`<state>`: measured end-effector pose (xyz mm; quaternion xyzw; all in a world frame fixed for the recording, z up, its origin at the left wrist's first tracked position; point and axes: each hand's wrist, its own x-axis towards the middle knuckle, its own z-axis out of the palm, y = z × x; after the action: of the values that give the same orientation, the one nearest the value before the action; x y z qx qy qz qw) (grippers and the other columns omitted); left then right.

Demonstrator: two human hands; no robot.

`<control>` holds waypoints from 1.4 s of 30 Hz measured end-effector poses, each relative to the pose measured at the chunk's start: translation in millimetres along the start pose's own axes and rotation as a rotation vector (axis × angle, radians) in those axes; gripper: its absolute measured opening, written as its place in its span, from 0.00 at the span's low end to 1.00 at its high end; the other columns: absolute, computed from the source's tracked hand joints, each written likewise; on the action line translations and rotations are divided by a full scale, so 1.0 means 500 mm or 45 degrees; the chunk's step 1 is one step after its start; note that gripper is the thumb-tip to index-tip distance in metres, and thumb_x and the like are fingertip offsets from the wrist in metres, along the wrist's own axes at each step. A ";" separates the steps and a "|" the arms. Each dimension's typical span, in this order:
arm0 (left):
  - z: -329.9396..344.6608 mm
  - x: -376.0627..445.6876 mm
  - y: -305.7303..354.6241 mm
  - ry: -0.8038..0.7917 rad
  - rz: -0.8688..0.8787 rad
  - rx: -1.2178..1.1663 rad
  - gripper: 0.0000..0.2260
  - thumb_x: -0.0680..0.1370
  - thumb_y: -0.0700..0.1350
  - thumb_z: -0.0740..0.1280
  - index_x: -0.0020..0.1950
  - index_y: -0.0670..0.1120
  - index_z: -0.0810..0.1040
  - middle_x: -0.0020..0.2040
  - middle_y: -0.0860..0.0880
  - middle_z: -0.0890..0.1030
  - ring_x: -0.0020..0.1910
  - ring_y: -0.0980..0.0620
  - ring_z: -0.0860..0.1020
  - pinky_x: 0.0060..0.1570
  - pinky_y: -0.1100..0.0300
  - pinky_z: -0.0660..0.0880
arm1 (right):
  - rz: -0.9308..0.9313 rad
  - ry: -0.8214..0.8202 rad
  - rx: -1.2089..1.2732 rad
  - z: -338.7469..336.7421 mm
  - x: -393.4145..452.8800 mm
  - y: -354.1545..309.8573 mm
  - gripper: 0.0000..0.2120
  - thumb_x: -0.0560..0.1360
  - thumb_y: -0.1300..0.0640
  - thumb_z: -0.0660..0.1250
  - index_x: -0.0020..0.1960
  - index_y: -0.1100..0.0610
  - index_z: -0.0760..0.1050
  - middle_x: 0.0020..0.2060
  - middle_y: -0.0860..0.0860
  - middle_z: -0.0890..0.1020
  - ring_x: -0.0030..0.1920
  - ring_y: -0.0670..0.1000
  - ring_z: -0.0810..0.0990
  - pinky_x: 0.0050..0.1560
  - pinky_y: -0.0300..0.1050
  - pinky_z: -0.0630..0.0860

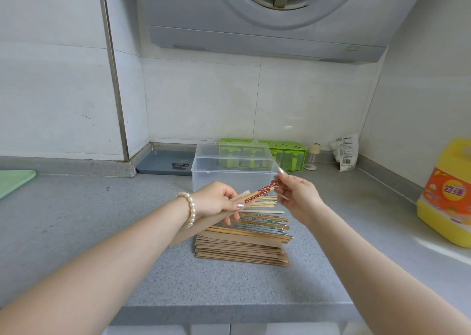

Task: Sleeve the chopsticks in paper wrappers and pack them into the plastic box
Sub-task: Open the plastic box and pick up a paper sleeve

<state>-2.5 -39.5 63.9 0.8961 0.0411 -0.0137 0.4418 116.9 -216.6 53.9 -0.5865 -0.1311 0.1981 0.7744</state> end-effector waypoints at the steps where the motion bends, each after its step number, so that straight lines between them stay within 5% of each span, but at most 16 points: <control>1: 0.001 0.000 0.002 0.003 -0.002 0.004 0.03 0.77 0.45 0.65 0.46 0.47 0.77 0.40 0.50 0.83 0.30 0.56 0.80 0.40 0.61 0.77 | 0.017 -0.016 0.008 0.010 -0.005 0.008 0.08 0.71 0.55 0.70 0.41 0.61 0.78 0.33 0.52 0.78 0.32 0.47 0.74 0.39 0.41 0.69; 16: 0.010 0.012 -0.001 0.039 -0.016 0.075 0.04 0.78 0.43 0.65 0.46 0.45 0.77 0.38 0.50 0.83 0.28 0.58 0.79 0.38 0.63 0.76 | 0.175 -0.038 -0.061 0.059 -0.035 0.049 0.10 0.71 0.51 0.71 0.43 0.59 0.80 0.30 0.50 0.79 0.34 0.50 0.77 0.35 0.41 0.71; 26: -0.009 0.019 -0.024 0.056 -0.074 0.018 0.07 0.77 0.45 0.65 0.49 0.42 0.79 0.41 0.49 0.84 0.30 0.57 0.79 0.40 0.61 0.77 | -0.086 0.088 -0.246 0.037 -0.034 0.052 0.20 0.80 0.43 0.50 0.57 0.51 0.77 0.44 0.53 0.84 0.39 0.51 0.81 0.43 0.44 0.76; 30: -0.005 0.026 -0.023 0.008 -0.100 -0.008 0.07 0.78 0.44 0.64 0.50 0.41 0.78 0.41 0.48 0.84 0.29 0.57 0.80 0.36 0.63 0.77 | -0.182 0.021 -0.353 0.045 -0.038 0.066 0.14 0.80 0.46 0.56 0.53 0.50 0.78 0.42 0.52 0.85 0.37 0.50 0.81 0.43 0.45 0.75; 33: -0.007 0.032 -0.026 -0.046 -0.121 0.001 0.05 0.78 0.44 0.65 0.49 0.43 0.78 0.41 0.49 0.84 0.30 0.55 0.81 0.39 0.61 0.77 | -0.173 0.091 -0.315 0.041 -0.028 0.061 0.08 0.76 0.57 0.66 0.49 0.60 0.81 0.37 0.53 0.84 0.32 0.48 0.80 0.36 0.40 0.77; 37: -0.015 0.041 -0.011 -0.099 -0.109 0.039 0.05 0.78 0.46 0.64 0.48 0.47 0.79 0.45 0.50 0.84 0.35 0.56 0.81 0.42 0.62 0.76 | -0.005 0.098 -0.105 0.020 -0.005 0.052 0.05 0.73 0.68 0.68 0.48 0.67 0.79 0.31 0.56 0.82 0.28 0.49 0.80 0.30 0.38 0.77; 42: -0.075 0.087 -0.006 0.550 -0.018 0.106 0.13 0.80 0.49 0.59 0.56 0.43 0.77 0.54 0.47 0.81 0.52 0.49 0.78 0.54 0.55 0.73 | -0.004 0.291 0.018 -0.042 0.045 0.005 0.03 0.74 0.69 0.65 0.46 0.66 0.78 0.33 0.58 0.80 0.28 0.49 0.79 0.29 0.38 0.77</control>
<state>40.0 -5.0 81.7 0.8954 0.1405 0.1739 0.3850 145.7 -223.7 44.8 -0.5994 -0.0416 0.1296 0.7888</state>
